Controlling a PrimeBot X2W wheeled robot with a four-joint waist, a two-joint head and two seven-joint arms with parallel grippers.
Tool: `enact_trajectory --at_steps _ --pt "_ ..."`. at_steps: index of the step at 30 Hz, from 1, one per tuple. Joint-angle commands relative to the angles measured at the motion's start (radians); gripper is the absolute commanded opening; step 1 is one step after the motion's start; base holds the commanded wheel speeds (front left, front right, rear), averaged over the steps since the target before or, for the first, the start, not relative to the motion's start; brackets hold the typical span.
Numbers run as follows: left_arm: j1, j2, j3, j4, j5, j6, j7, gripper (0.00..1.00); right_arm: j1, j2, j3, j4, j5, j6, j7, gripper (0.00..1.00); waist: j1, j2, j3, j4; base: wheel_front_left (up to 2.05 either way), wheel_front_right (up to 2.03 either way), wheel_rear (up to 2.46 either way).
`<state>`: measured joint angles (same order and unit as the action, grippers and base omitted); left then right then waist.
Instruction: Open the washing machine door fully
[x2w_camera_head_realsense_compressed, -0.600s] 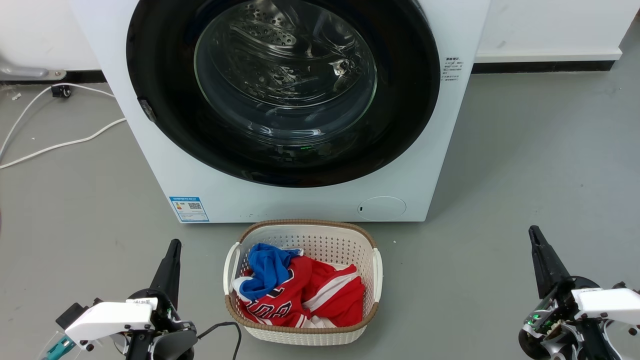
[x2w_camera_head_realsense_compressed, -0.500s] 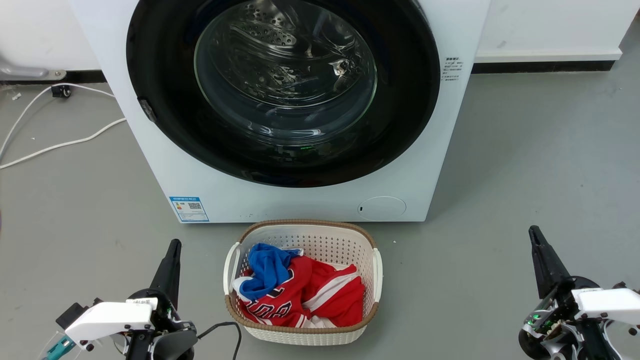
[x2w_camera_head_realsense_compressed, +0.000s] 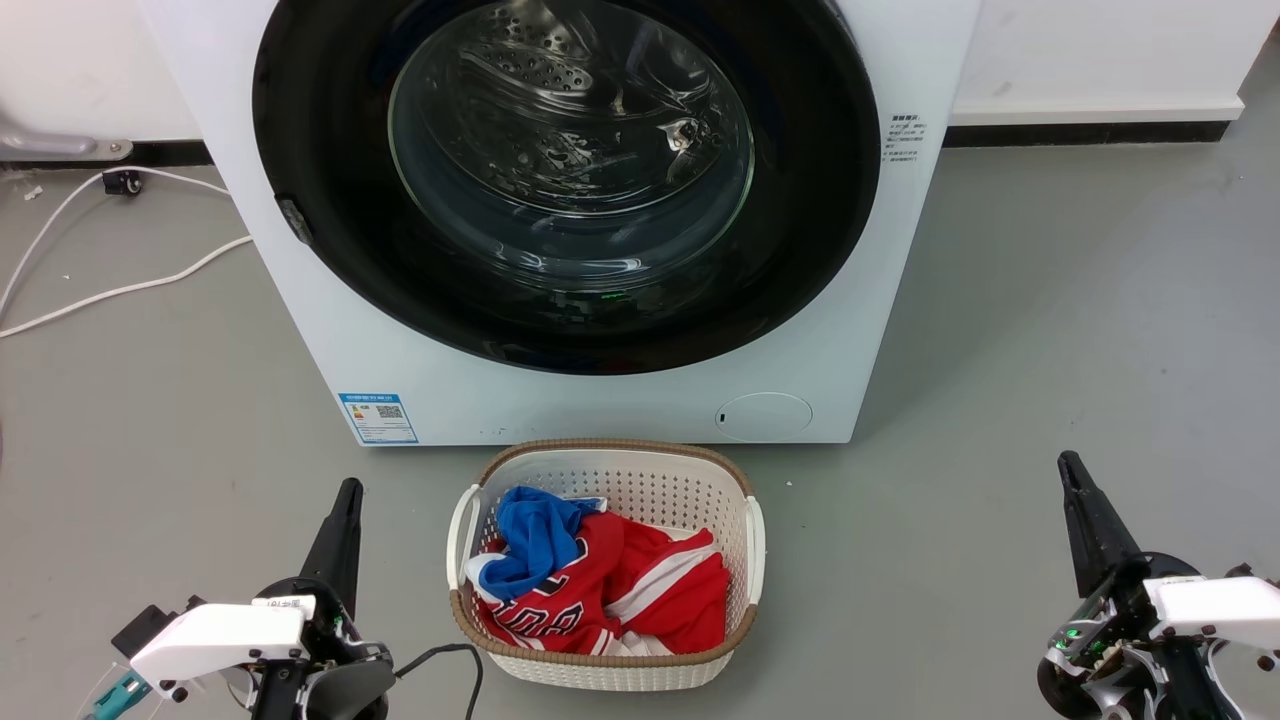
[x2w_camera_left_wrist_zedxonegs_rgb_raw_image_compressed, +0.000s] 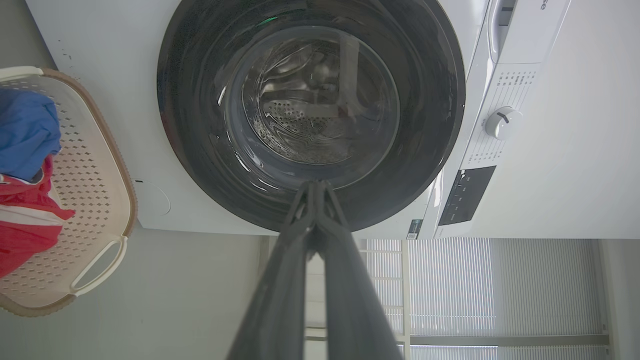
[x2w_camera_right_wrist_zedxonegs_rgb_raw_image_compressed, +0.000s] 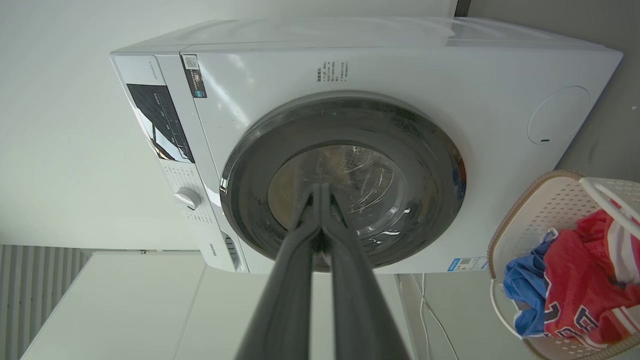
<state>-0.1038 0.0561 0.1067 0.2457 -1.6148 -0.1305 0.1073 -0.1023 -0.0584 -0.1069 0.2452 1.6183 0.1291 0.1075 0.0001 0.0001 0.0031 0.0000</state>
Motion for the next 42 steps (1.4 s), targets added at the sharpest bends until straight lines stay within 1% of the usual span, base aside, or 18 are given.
enact_trajectory --at_steps 1,9,10,13,19,25,29,36,42 --pt "-0.008 -0.001 0.003 0.001 0.001 0.0 0.004 0.0 -0.012 0.004 -0.001 0.002 -0.005 0.003 0.004 0.0 -0.0001 -0.0001 0.0 0.0 0.0 0.0 0.0" --pt "-0.008 -0.002 0.004 0.001 0.002 0.0 0.004 0.0 -0.012 0.005 -0.002 0.002 -0.006 0.003 0.005 0.0 -0.0001 -0.0001 0.0 0.0 0.0 0.0 0.0" --pt "0.001 -0.001 0.0 0.003 0.0 0.0 0.001 1.0 0.002 0.001 -0.001 0.002 0.0 0.0 -0.001 1.0 0.0 -0.0001 0.0 0.0 0.0 0.0 0.0" --pt "0.01 -0.003 -0.003 0.014 0.0 0.0 0.0 1.0 0.012 0.002 0.001 0.013 -0.002 0.0 -0.004 1.0 0.0 -0.0001 0.0 0.0 0.0 0.0 0.0" --pt "0.012 -0.003 -0.025 -0.007 0.011 0.0 -0.023 1.0 0.024 0.002 0.019 -0.008 -0.023 0.0 -0.035 1.0 0.0 -0.0001 0.001 0.0 0.0 0.0 0.0" --pt "0.008 0.015 -0.065 -0.04 0.077 0.0 -0.061 1.0 0.033 0.002 0.022 -0.032 -0.095 0.0 -0.064 1.0 0.0 -0.0001 0.002 0.002 0.0 0.0 0.0" --pt "0.008 0.018 -0.075 -0.069 0.157 0.0 -0.08 1.0 0.038 0.003 0.028 -0.057 -0.189 0.0 -0.082 1.0 0.0 -0.0001 0.002 0.003 0.0 0.0 0.0" --pt "0.009 0.019 -0.093 -0.104 0.32 0.0 -0.109 1.0 0.048 0.003 0.041 -0.097 -0.404 0.0 -0.111 1.0 0.0 -0.0001 0.002 0.004 0.0 0.0 0.0" --pt "0.01 0.032 -0.115 -0.117 0.464 0.0 -0.133 1.0 0.061 0.004 0.044 -0.117 -0.577 0.001 -0.135 1.0 0.0 -0.0001 0.003 0.004 0.0 0.0 0.0"
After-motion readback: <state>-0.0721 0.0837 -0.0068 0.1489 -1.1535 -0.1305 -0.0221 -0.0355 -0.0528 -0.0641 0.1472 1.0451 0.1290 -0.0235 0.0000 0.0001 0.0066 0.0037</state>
